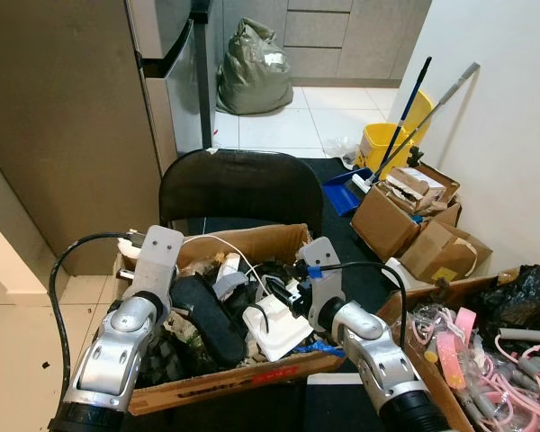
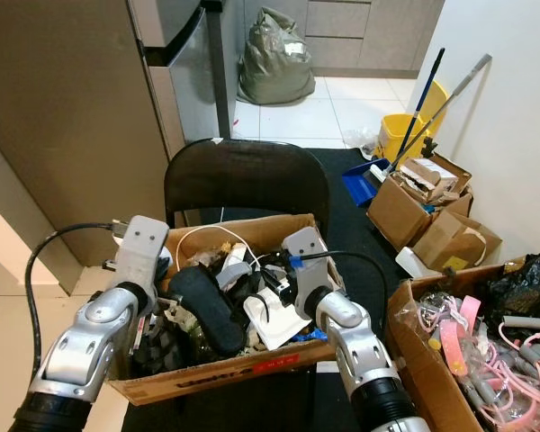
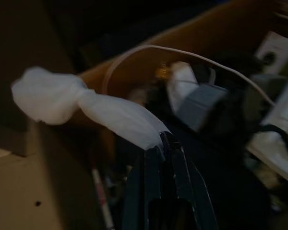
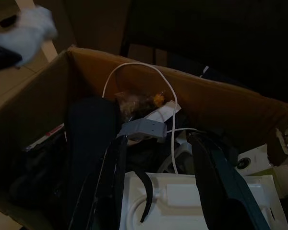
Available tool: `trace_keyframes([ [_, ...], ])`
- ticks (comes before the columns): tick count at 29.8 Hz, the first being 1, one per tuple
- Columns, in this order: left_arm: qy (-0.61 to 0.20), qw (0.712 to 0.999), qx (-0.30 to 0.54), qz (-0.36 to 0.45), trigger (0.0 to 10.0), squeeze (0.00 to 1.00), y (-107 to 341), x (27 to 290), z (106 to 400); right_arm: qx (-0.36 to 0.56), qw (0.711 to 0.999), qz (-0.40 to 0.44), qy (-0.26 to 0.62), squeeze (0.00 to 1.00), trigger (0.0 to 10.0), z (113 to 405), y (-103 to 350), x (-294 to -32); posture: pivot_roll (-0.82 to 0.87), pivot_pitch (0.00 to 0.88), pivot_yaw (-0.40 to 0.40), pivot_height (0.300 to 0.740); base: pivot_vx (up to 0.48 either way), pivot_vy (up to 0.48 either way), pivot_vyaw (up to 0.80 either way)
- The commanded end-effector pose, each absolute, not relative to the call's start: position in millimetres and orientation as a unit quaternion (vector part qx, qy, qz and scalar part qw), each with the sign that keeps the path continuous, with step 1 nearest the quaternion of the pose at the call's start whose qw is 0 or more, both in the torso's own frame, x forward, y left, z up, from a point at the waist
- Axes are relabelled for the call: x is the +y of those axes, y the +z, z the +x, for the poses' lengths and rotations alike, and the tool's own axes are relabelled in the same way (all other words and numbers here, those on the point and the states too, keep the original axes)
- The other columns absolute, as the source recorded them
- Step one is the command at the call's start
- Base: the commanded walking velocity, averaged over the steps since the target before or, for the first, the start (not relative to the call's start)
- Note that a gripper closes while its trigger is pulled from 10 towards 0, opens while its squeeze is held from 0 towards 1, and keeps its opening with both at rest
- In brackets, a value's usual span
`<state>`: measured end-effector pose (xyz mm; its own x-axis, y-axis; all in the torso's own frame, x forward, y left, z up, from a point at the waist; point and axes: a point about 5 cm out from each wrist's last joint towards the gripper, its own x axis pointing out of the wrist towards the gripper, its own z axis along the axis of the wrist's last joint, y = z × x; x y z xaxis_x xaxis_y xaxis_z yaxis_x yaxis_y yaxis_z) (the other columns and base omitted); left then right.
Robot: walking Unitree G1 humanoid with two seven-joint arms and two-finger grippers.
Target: Picking trash to rubbish bin
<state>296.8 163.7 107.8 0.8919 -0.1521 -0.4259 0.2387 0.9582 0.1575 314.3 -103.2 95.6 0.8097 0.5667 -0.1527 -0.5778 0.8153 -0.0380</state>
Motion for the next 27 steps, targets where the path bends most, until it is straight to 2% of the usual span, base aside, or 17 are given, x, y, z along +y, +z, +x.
trace_keyframes([
  [1, -0.148, 0.954, 0.245, 0.092, 10.0, 0.00, 101, 159, 291, 0.082, 0.949, -0.037, 0.303, 0.00, 10.0, 312, 91, -105, -0.03, 0.111, -0.037, 0.740, 0.000, 0.000, 0.00],
  [6, -0.160, 0.940, 0.281, 0.106, 10.0, 0.00, 94, 161, 289, 0.087, 0.936, -0.033, 0.339, 0.00, 10.0, 310, 92, -100, -0.04, 0.115, -0.033, 0.740, 0.000, 0.000, 0.00],
  [7, -0.167, 0.938, 0.286, 0.103, 10.0, 0.00, 95, 161, 290, 0.084, 0.918, -0.045, 0.385, 0.00, 10.0, 306, 94, -95, -0.04, 0.118, -0.031, 0.740, 0.000, 0.000, 0.00],
  [8, -0.167, 0.938, 0.286, 0.103, 10.0, 0.00, 95, 161, 290, 0.084, 0.918, -0.045, 0.385, 0.00, 10.0, 306, 94, -95, -0.04, 0.118, -0.031, 0.740, 0.000, 0.000, 0.00],
  [11, -0.182, 0.933, 0.293, 0.104, 10.0, 0.00, 95, 158, 289, 0.086, 0.892, -0.072, 0.439, 0.00, 10.0, 299, 93, -90, -0.04, 0.112, -0.025, 0.740, 0.000, 0.000, 0.00],
  [14, -0.190, 0.930, 0.298, 0.106, 10.0, 0.00, 95, 157, 288, 0.089, 0.886, -0.080, 0.449, 0.00, 10.0, 298, 91, -89, -0.04, 0.105, -0.023, 0.740, 0.000, 0.000, 0.00],
  [23, -0.202, 0.925, 0.301, 0.112, 10.0, 0.00, 96, 155, 289, 0.084, 0.891, -0.075, 0.439, 0.00, 10.0, 299, 91, -88, -0.04, 0.083, -0.016, 0.740, 0.000, 0.000, 0.00],
  [24, -0.203, 0.925, 0.302, 0.111, 10.0, 0.15, 96, 155, 289, 0.083, 0.892, -0.075, 0.438, 0.00, 10.0, 299, 91, -88, -0.04, 0.083, -0.016, 0.740, 0.000, 0.000, 0.00],
  [25, -0.205, 0.925, 0.301, 0.107, 10.0, 1.00, 97, 155, 289, 0.082, 0.893, -0.074, 0.437, 0.00, 10.0, 299, 92, -88, -0.04, 0.084, -0.012, 0.740, 0.000, 0.000, 0.00],
  [27, -0.199, 0.926, 0.300, 0.111, 10.0, 1.00, 98, 156, 291, 0.080, 0.898, -0.074, 0.427, 0.00, 10.0, 301, 92, -89, -0.04, 0.086, -0.013, 0.740, 0.000, 0.000, 0.00],
])
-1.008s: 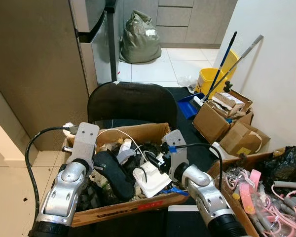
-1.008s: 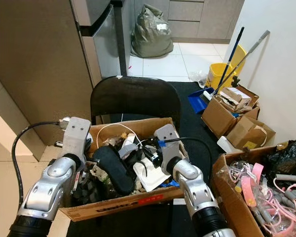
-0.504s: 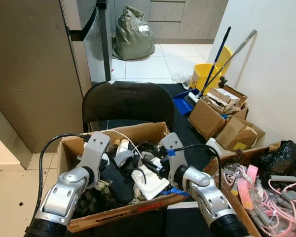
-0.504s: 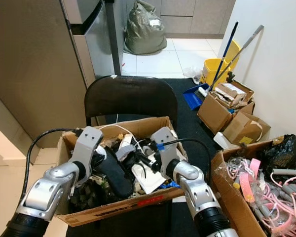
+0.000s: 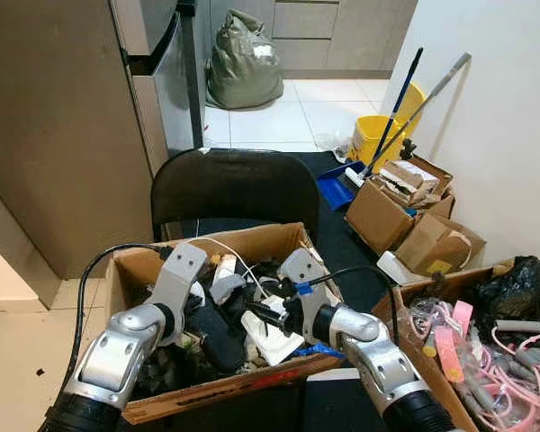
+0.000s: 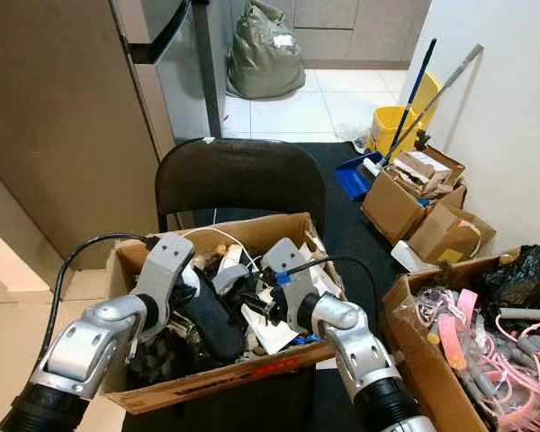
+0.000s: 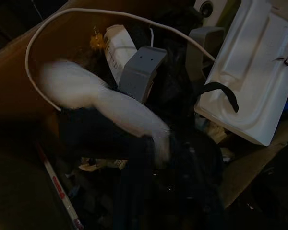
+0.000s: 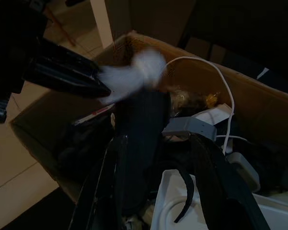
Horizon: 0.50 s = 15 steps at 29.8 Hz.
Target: Picking trash to rubbish bin
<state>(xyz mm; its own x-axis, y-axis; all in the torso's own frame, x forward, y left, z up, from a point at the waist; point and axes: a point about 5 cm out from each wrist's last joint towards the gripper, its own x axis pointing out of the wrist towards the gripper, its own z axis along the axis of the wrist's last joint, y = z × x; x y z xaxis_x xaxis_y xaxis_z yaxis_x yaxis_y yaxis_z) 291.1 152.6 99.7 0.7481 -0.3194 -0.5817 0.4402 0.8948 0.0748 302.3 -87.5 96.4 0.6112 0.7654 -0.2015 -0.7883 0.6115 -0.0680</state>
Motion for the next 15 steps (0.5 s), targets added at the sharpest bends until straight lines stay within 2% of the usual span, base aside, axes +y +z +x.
trace_keyframes([
  [1, -0.193, 0.927, 0.300, 0.115, 10.0, 1.00, 98, 157, 292, 0.080, 0.900, -0.075, 0.422, 0.00, 10.0, 302, 93, -89, -0.04, 0.086, -0.013, 0.740, 0.000, 0.000, 0.00],
  [2, -0.193, 0.927, 0.300, 0.115, 10.0, 1.00, 98, 157, 292, 0.080, 0.900, -0.075, 0.422, 0.00, 10.0, 302, 93, -89, -0.04, 0.086, -0.013, 0.740, 0.000, 0.000, 0.00],
  [3, -0.188, 0.928, 0.300, 0.117, 10.0, 0.08, 98, 158, 292, 0.080, 0.902, -0.076, 0.418, 0.00, 10.0, 302, 93, -90, -0.04, 0.088, -0.014, 0.740, 0.000, 0.000, 0.00],
  [4, -0.181, 0.929, 0.301, 0.117, 10.0, 0.00, 98, 160, 293, 0.083, 0.904, -0.073, 0.412, 0.00, 10.0, 302, 92, -91, -0.04, 0.088, -0.014, 0.740, 0.000, 0.000, 0.00],
  [7, -0.180, 0.928, 0.303, 0.117, 10.0, 0.00, 97, 160, 293, 0.082, 0.905, -0.071, 0.411, 0.00, 10.0, 303, 92, -91, -0.04, 0.084, -0.010, 0.740, 0.000, 0.000, 0.00],
  [11, -0.163, 0.936, 0.273, 0.152, 10.0, 0.00, 104, 163, 298, 0.075, 0.921, -0.071, 0.375, 0.00, 10.0, 307, 94, -99, -0.04, 0.079, -0.015, 0.740, 0.000, 0.000, 0.00],
  [14, -0.138, 0.968, 0.160, 0.139, 10.0, 0.00, 130, 158, 313, 0.047, 0.976, -0.031, 0.211, 0.00, 10.0, 323, 102, -131, -0.03, 0.077, -0.022, 0.740, 0.000, 0.000, 0.00],
  [15, -0.138, 0.972, 0.140, 0.131, 10.0, 0.00, 134, 156, 315, 0.039, 0.984, -0.014, 0.174, 0.00, 10.0, 325, 104, -139, -0.03, 0.074, -0.021, 0.740, 0.000, 0.000, 0.00],
])
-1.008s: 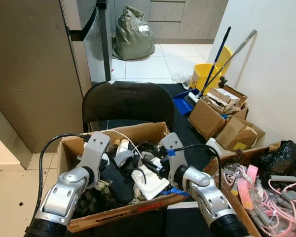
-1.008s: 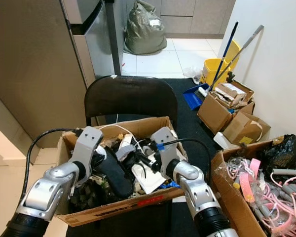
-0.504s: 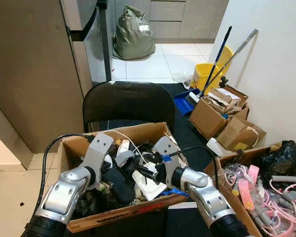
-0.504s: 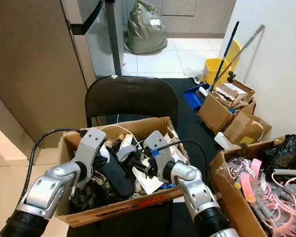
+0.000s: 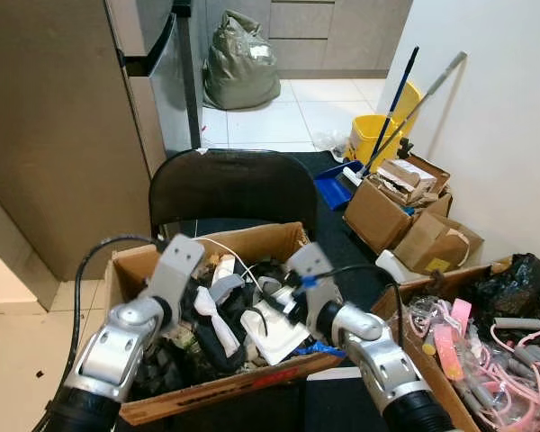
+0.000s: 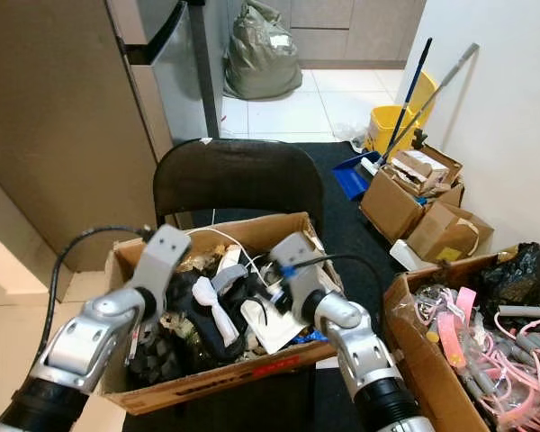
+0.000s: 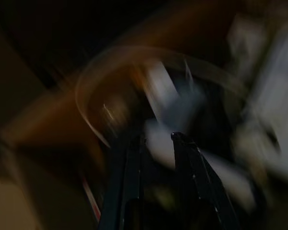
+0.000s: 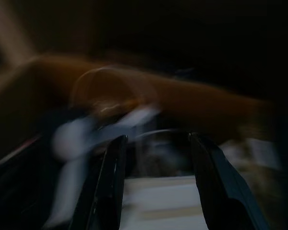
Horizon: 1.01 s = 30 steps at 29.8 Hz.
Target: Picking trash to rubbish bin
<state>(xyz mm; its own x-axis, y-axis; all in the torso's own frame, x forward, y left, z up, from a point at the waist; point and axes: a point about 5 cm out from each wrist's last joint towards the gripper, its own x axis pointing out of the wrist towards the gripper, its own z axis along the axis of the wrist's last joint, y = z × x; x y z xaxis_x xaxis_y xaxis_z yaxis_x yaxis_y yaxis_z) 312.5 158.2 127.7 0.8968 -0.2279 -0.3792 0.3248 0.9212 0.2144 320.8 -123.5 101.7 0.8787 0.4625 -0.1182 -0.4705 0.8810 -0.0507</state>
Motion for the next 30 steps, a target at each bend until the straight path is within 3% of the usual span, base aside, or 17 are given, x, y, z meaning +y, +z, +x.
trace_keyframes([
  [1, -0.138, 0.972, 0.140, 0.131, 10.0, 0.00, 134, 156, 315, 0.039, 0.984, -0.014, 0.174, 0.00, 10.0, 325, 104, -139, -0.03, 0.074, -0.021, 0.740, 0.000, 0.000, 0.00],
  [3, -0.141, 0.977, 0.098, 0.123, 10.0, 0.00, 143, 149, 314, 0.054, 0.998, 0.019, 0.039, 0.00, 10.0, 322, 97, -171, -0.04, 0.070, -0.016, 0.740, 0.000, 0.000, -0.27],
  [7, -0.126, 0.983, 0.057, 0.117, 10.0, 0.00, 150, 147, 314, 0.063, 0.998, 0.030, -0.009, 0.00, 10.0, 314, 91, -184, -0.04, 0.071, -0.013, 0.740, 0.000, 0.000, -0.73],
  [30, -0.111, 0.984, 0.046, 0.133, 10.0, 0.00, 146, 156, 316, 0.077, 0.997, 0.015, -0.027, 0.00, 10.0, 304, 91, -181, -0.05, 0.092, -0.017, 0.740, 0.000, 0.000, -0.80],
])
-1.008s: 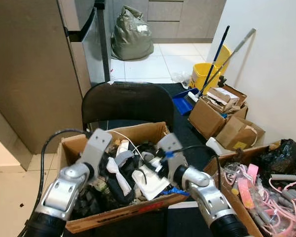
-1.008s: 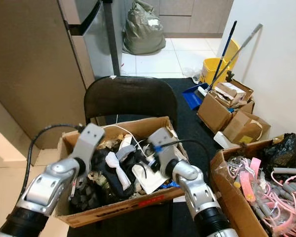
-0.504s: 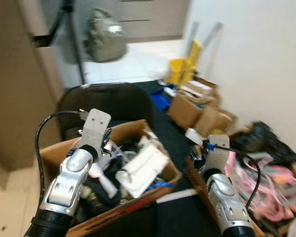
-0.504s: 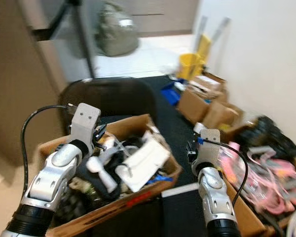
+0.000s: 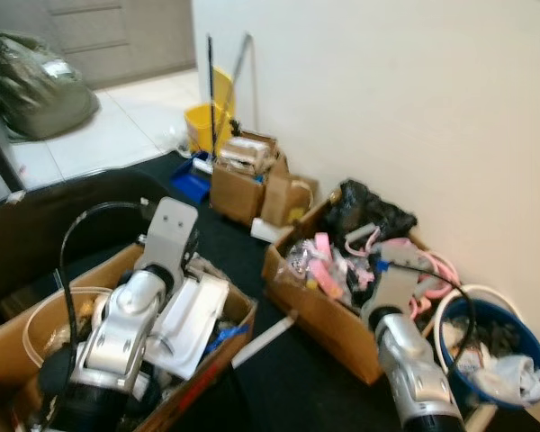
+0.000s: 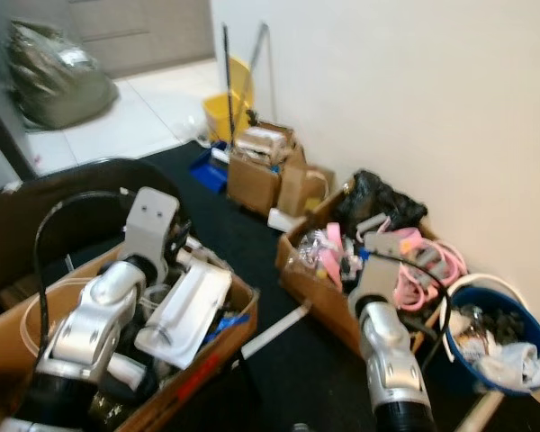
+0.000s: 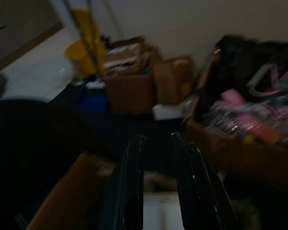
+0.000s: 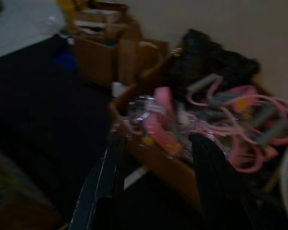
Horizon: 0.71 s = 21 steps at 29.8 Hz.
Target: Picking trash to rubbish bin
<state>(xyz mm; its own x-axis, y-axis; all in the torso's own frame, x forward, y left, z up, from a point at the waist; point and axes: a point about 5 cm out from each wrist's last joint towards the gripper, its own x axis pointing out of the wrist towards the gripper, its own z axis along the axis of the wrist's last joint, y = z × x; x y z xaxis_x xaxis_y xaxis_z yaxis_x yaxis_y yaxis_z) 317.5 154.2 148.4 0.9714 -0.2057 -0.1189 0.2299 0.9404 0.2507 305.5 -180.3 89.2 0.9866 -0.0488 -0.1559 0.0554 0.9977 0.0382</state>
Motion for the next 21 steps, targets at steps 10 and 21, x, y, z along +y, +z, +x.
trace_keyframes([
  [10, -0.113, 0.980, 0.040, 0.157, 10.0, 0.00, 144.4, 157.6, 313.5, 0.083, 0.996, 0.003, -0.027, 0.00, 10.0, 302.5, 92.0, -179.7, -0.04, 0.102, -0.022, 0.740, 0.000, 0.000, -0.80],
  [21, -0.123, 0.979, 0.040, 0.156, 10.0, 0.00, 140.3, 154.0, 311.4, 0.089, 0.995, 0.001, -0.044, 0.00, 10.0, 296.5, 92.6, -187.5, -0.05, 0.108, -0.021, 0.740, 0.000, 0.000, -0.80],
])
